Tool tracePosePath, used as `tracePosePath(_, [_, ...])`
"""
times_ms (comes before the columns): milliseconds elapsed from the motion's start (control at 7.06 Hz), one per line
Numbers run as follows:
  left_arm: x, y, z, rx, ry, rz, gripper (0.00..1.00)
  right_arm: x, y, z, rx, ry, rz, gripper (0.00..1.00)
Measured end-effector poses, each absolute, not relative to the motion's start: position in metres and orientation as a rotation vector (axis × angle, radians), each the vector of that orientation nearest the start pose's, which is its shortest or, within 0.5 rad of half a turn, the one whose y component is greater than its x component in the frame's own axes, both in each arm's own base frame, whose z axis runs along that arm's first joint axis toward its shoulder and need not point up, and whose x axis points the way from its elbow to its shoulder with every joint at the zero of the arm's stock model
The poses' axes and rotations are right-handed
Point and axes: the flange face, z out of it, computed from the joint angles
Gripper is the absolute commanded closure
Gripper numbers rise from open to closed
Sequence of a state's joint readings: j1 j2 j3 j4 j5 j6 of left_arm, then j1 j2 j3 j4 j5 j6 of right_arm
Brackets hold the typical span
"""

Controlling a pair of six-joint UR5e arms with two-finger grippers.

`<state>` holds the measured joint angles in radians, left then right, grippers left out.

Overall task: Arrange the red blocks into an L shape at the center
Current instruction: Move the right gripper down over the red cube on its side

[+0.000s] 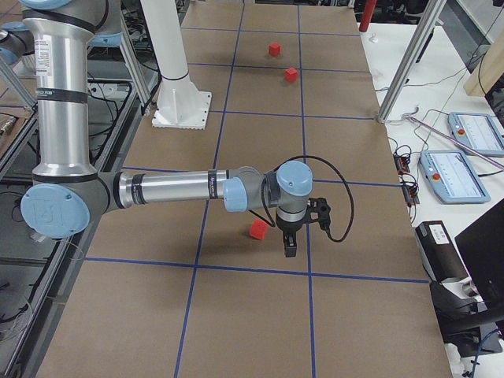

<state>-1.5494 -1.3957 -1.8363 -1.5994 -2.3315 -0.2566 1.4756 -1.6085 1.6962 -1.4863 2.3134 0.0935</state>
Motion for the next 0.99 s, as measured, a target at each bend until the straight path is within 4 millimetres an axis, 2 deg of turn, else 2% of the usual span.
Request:
tracePosePath(283, [-0.055, -0.425, 0.606, 0.006, 0.769, -0.177, 0.00, 0.007, -0.487, 0.607, 0.109, -0.789, -0.096, 0.00])
tracePosePath(567, [-0.055, -0.425, 0.605, 0.009, 0.770, -0.176, 0.00, -0.026, -0.483, 0.605, 0.055, -0.824, -0.073, 0.00])
tracePosePath(991, [-0.054, -0.425, 0.604, 0.013, 0.770, -0.172, 0.00, -0.082, -0.447, 0.617, -0.028, -0.858, 0.139, 0.01])
